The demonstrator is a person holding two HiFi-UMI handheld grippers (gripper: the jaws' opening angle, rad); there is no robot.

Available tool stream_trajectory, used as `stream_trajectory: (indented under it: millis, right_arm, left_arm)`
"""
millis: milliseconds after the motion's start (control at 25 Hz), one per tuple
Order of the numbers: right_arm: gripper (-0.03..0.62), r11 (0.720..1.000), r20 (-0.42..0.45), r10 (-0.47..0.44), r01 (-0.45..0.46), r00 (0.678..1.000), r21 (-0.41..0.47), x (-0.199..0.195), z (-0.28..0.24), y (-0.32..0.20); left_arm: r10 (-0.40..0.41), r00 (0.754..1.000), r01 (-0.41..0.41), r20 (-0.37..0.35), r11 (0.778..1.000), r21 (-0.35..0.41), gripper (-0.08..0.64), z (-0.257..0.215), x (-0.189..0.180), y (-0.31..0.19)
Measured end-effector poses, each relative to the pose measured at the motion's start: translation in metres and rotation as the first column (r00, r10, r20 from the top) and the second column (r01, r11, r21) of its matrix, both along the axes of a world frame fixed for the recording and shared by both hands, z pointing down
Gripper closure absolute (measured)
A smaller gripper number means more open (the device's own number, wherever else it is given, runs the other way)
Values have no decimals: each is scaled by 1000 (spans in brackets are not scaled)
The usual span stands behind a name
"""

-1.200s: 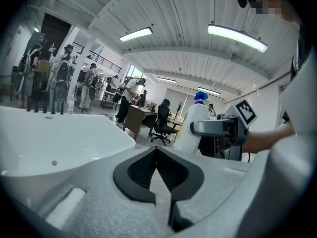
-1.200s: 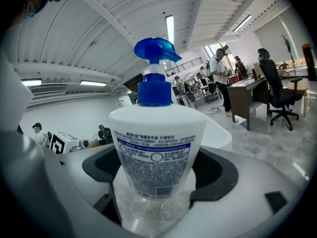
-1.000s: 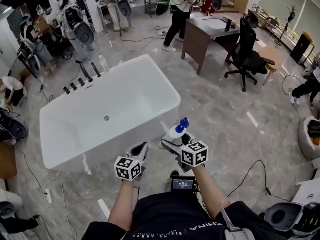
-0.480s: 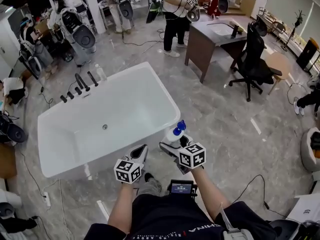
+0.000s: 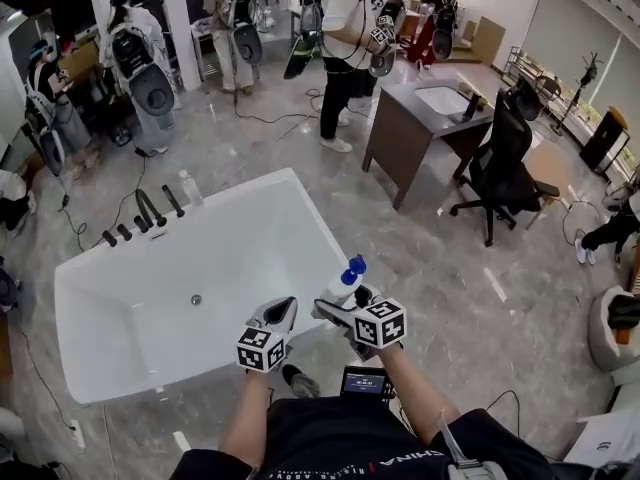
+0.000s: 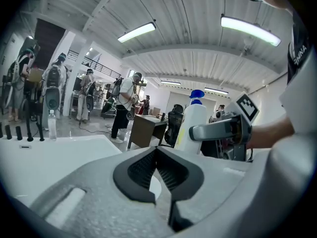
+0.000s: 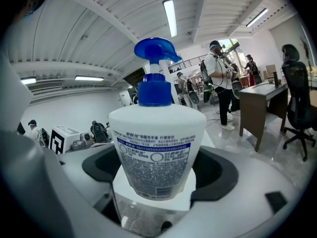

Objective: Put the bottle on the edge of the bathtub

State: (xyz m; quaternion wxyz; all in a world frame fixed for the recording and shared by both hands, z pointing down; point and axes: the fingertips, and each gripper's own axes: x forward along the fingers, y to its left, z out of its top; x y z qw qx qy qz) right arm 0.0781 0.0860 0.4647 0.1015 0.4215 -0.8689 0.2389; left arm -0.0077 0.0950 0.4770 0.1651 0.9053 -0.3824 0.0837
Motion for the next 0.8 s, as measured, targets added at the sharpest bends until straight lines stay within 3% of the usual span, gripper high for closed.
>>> stream_trajectory:
  millis: [160, 320, 800]
  right_arm:
    - [138, 1000, 2, 27, -27, 1000, 13, -6, -13, -57]
    - [140, 1000, -22, 16, -16, 1000, 2, -21, -10, -94]
    - [139, 1000, -68, -27, 27, 997, -2, -41, -5, -157]
  left_arm:
    - [17, 1000, -16, -21, 1000, 23, 551, -15, -11, -59]
    - [-2, 996, 1, -88, 1000, -6, 551, -18, -27, -98]
    - [-10, 993, 11, -119, 1000, 11, 551, -13, -37, -159]
